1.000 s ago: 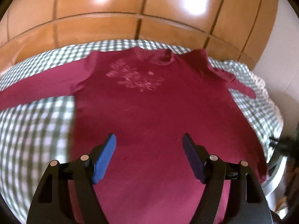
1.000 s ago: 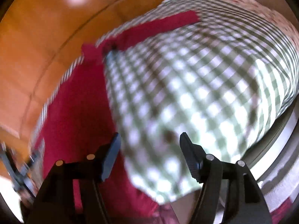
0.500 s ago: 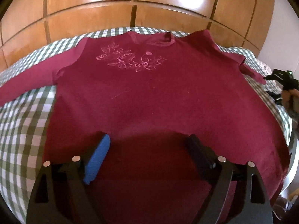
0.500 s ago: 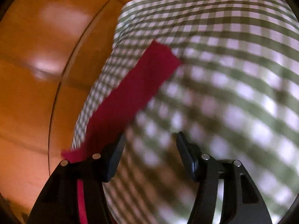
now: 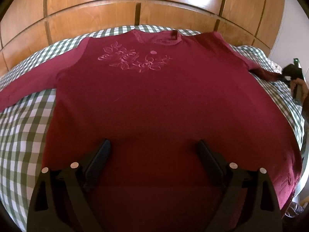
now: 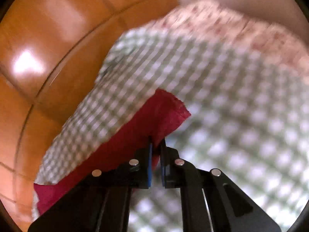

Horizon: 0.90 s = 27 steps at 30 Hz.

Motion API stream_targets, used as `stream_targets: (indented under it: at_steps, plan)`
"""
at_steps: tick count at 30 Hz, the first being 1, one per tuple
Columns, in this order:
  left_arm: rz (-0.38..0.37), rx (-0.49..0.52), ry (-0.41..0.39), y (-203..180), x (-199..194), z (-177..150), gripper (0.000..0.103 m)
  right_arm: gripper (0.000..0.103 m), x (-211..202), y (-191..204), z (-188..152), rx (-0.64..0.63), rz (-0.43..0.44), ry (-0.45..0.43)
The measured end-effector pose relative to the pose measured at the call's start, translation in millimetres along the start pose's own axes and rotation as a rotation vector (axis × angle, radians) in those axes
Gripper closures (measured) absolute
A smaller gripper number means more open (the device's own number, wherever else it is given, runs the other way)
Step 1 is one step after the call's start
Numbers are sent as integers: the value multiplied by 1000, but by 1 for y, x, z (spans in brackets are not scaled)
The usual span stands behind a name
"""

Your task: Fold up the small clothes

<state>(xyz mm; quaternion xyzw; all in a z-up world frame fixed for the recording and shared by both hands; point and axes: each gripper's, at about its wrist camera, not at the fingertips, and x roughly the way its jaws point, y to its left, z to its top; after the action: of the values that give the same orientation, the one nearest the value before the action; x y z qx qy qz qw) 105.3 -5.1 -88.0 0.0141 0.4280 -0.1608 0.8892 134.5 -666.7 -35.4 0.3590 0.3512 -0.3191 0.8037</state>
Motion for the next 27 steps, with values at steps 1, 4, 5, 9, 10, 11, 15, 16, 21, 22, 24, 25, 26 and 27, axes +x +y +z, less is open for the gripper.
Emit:
stream_targets:
  at_steps: [1,4,5,9,10,11,15,16,21,22,24,25,26,27]
  plan:
    - [1,2,0,0,0,0,12,97,3,-16,4,16,-35,6]
    - [2,1,1,0,1,0,12,97,19,-39,1,53,-17,81]
    - [2,1,1,0,1,0,12,96,18,-41,-3,55,-10,83]
    - [1,2,0,2,1,0,12,53,0,-47,-17,95,75,68]
    - [0,0,-2,2,1,0,12,49,-6,-42,-20,83,78,70]
    - [-3,-1,-2,2,1,0,12,44,-13,-36,-27,63,98,80]
    - [-11,-3,-11,4,0,-1,12,40,-42,3,-66,-80,231,153]
    - [-14,-5,-14,5,0,-2,12,40,-49,14,-79,-127,270,180]
    - [-28,-11,-21,7,-1,-2,12,40,-87,72,-178,-414,448,366]
    - [-31,-13,-23,7,-1,-2,12,42,-94,78,-197,-454,471,402]
    - [-40,-19,-28,9,-3,-3,12,44,-108,85,-234,-529,486,451]
    - [-45,-24,-31,9,-4,-4,12,44,-116,86,-251,-572,468,453]
    - [-52,-30,-36,10,-5,-5,12,44,-126,85,-266,-617,441,426]
    - [-56,-34,-39,10,-6,-6,12,44,-137,82,-278,-645,427,408]
